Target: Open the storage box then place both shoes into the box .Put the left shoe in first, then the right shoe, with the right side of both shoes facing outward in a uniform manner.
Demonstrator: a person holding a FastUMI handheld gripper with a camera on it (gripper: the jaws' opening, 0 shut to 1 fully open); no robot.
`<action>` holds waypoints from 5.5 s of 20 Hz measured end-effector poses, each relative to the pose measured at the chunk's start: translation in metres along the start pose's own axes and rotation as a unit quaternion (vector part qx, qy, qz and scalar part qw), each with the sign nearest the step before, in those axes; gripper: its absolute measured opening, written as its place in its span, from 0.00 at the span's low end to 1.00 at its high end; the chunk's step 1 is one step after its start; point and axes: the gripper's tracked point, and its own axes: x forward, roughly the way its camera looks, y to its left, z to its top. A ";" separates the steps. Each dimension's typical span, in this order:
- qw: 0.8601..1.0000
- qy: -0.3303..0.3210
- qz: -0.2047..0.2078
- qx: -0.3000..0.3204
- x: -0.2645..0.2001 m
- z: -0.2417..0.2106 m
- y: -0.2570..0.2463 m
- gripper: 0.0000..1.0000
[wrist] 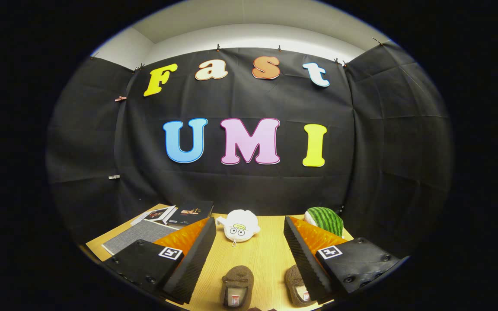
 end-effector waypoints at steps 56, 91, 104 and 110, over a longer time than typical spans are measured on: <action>0.644 0.472 0.257 0.544 -0.006 -0.177 0.211 0.05; 0.711 0.423 0.421 0.372 0.007 -0.034 0.482 0.06; 0.821 0.321 0.354 0.313 0.050 -0.030 0.404 0.97; 0.894 0.264 0.256 0.256 0.062 -0.037 0.291 0.97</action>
